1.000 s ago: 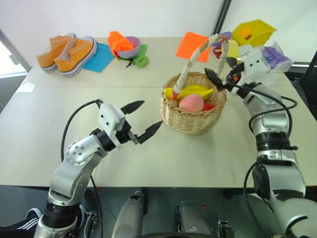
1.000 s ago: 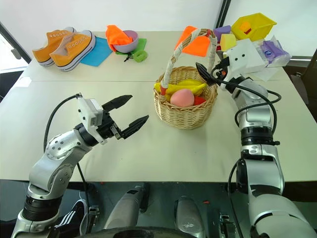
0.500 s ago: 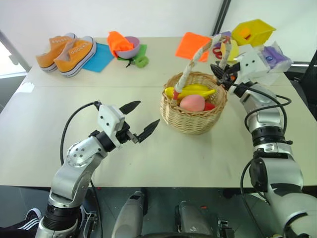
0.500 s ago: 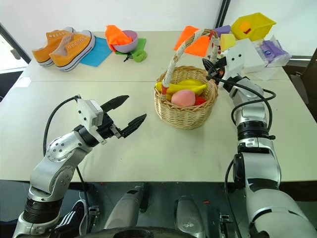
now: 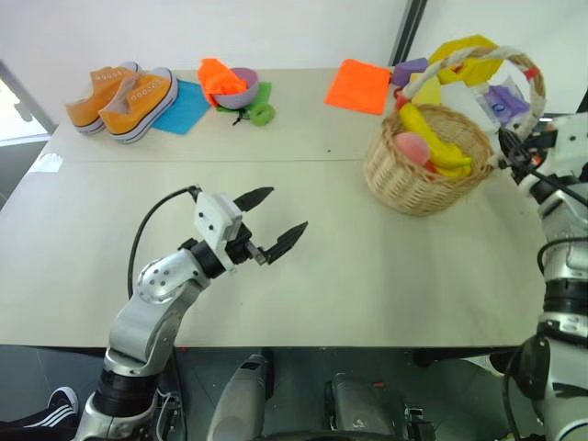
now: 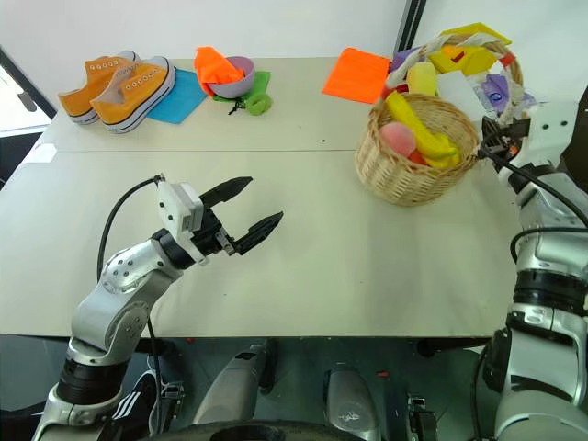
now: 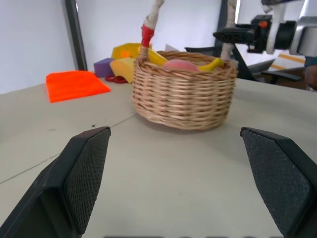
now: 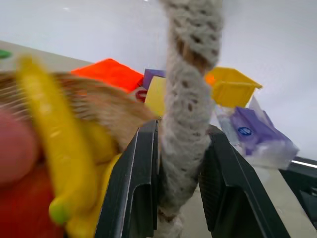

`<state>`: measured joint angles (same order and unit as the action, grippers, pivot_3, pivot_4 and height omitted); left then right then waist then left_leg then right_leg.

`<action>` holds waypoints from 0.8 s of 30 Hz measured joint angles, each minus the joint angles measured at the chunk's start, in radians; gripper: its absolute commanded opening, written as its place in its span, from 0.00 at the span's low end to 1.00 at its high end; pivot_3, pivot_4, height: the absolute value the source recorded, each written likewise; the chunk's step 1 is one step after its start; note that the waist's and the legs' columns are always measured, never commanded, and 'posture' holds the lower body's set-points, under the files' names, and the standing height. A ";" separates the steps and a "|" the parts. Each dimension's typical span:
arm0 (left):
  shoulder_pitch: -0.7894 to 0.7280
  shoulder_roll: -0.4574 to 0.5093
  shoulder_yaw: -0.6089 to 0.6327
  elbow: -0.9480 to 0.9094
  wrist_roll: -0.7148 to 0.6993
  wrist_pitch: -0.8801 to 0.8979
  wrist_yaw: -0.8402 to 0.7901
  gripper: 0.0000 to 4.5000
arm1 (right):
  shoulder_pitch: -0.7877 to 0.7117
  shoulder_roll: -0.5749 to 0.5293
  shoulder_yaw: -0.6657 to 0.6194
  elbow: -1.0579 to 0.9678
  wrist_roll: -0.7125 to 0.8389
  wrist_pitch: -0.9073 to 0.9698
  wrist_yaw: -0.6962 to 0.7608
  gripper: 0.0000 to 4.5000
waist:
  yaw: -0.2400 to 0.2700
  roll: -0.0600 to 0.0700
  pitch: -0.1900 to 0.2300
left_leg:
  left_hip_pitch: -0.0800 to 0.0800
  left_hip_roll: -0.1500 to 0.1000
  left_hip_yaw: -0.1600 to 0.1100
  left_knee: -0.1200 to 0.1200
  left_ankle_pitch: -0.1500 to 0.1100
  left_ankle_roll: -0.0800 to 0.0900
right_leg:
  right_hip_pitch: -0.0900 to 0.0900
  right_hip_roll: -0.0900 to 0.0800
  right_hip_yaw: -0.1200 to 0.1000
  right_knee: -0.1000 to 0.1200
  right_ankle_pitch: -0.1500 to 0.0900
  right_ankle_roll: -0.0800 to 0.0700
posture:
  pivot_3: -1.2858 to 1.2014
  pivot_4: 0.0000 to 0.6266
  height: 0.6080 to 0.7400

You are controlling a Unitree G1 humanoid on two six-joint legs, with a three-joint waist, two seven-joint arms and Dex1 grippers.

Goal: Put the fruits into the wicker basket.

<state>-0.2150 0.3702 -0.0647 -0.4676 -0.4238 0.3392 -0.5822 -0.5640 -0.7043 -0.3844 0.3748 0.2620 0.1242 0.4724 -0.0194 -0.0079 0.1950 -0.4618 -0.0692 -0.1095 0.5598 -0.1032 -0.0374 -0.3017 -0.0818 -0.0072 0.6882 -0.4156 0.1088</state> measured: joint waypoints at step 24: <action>0.017 -0.010 0.000 0.015 0.002 -0.014 0.000 1.00 | 0.087 -0.113 -0.058 -0.092 0.116 0.073 0.150 0.01 | 0.019 0.000 0.000 | 0.000 -0.001 -0.001 0.001 0.000 0.001 | 0.001 0.000 0.000 -0.001 0.000 0.000 | 0.52 0.24 1.00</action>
<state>-0.1982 0.3606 -0.0649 -0.4531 -0.4218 0.3251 -0.5821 -0.4771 -0.8173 -0.4420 0.2825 0.3777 0.1976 0.6224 0.0001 -0.0076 0.1952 -0.4622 -0.0700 -0.1102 0.5605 -0.1037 -0.0365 -0.3005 -0.0822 -0.0077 0.6871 -0.4157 0.1089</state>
